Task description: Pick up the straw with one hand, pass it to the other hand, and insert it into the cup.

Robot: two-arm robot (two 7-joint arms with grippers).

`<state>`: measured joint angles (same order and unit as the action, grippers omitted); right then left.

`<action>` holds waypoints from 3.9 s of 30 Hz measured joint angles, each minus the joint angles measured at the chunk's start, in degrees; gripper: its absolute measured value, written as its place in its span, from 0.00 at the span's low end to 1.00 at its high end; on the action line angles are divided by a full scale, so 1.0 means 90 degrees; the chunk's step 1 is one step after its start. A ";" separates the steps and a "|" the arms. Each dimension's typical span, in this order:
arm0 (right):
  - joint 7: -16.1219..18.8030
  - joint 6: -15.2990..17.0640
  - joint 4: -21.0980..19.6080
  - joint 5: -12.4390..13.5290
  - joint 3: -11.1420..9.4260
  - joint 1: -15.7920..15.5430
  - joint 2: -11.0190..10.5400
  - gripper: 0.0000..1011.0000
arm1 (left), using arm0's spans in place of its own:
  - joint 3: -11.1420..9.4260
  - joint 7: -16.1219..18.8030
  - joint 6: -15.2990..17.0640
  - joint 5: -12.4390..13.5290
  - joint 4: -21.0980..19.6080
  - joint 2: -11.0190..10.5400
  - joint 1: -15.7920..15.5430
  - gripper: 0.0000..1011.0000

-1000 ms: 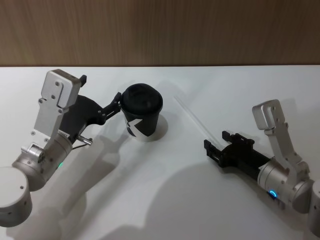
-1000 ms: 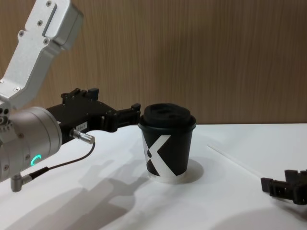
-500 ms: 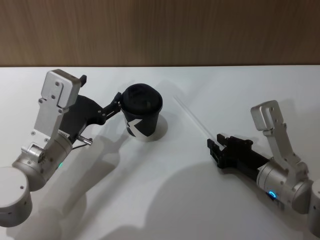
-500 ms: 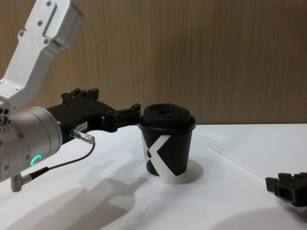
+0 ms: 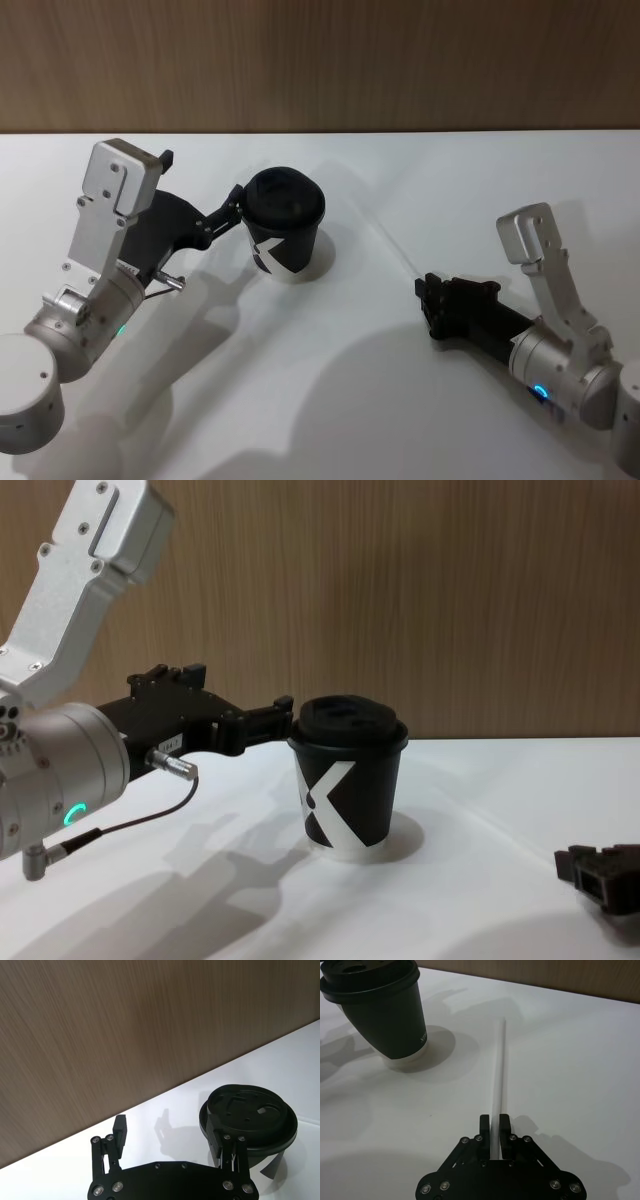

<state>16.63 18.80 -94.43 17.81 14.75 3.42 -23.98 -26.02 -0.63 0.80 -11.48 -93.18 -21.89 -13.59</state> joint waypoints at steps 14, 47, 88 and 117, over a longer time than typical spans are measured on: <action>0.0019 -0.0126 -0.0012 -0.0047 0.0064 0.0003 0.0024 0.02 | 0.0000 0.0000 0.0000 0.0000 0.0000 0.0000 0.0000 0.99; -0.0426 -0.1444 -0.0115 -0.0419 -0.0371 0.0474 0.0412 0.01 | 0.0000 0.0000 0.0000 0.0000 0.0000 0.0000 0.0000 0.99; 0.1982 -0.2525 -0.0006 0.1339 0.0113 0.1326 0.0531 0.01 | 0.0001 0.0000 0.0000 0.0000 0.0000 0.0000 0.0001 0.99; 0.2431 -0.2460 -0.0004 0.1814 0.0166 0.1403 0.0462 0.01 | 0.0854 -0.1251 -0.0063 -0.1537 -0.1039 -0.0390 0.0361 0.99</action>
<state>38.50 -3.34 -94.46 34.14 16.24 16.05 -19.82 -18.34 -11.88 0.22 -25.31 -102.52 -25.40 -10.34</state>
